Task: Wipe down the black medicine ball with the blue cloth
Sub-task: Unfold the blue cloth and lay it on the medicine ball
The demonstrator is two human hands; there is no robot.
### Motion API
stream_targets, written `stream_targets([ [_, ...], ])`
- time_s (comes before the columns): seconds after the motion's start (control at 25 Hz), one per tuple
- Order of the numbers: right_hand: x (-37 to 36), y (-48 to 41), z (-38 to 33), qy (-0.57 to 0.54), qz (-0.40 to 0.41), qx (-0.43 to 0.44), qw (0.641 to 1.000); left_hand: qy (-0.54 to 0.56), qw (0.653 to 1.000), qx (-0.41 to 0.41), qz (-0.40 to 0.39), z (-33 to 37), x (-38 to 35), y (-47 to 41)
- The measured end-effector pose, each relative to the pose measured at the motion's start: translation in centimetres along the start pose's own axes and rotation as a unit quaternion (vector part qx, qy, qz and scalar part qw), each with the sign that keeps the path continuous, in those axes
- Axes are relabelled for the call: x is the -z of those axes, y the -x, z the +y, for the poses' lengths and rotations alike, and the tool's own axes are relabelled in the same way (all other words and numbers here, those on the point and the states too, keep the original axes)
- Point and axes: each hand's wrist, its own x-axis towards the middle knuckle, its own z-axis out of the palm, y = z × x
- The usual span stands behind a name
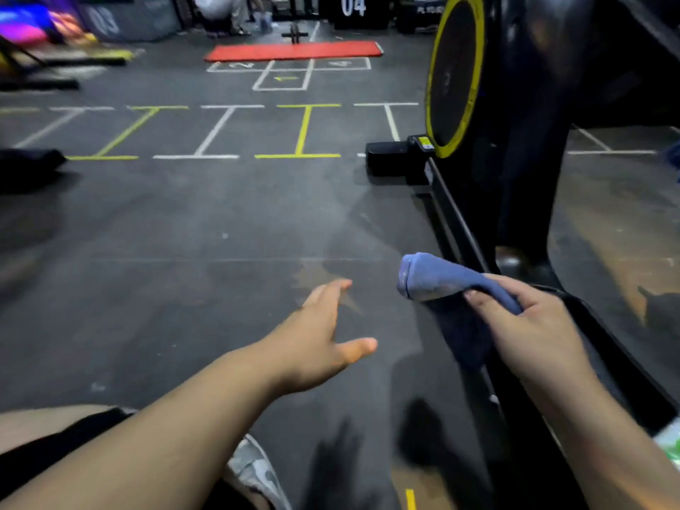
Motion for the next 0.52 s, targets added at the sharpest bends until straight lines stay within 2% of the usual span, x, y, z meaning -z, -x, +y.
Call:
stream_targets([
  [0.08, -2.2, -0.2, -3.3, -0.124, -0.079, -0.008, 0.989, 0.032, 0.997, -0.019, 0.071, 0.7, 3.7, 0.2],
  [0.2, -6.7, -0.8, -8.9, -0.266, -0.231, -0.059, 0.934, 0.104, 0.984, 0.003, 0.148, 0.6, 11.3, 2.7],
  [0.28, -10.4, -1.2, -12.8, -0.286, -0.313, -0.063, 0.904, 0.106, 0.980, 0.014, 0.167, -0.7, 15.5, 5.7],
  [0.36, -14.5, -0.9, -16.7, -0.273, -0.375, -0.060, 0.884, 0.133, 0.965, 0.024, 0.225, -2.3, 18.7, 9.2],
  [0.52, -23.9, 2.1, -23.8, -0.239, -0.474, -0.060, 0.846, 0.237, 0.887, 0.041, 0.394, -5.8, 23.1, 16.7],
])
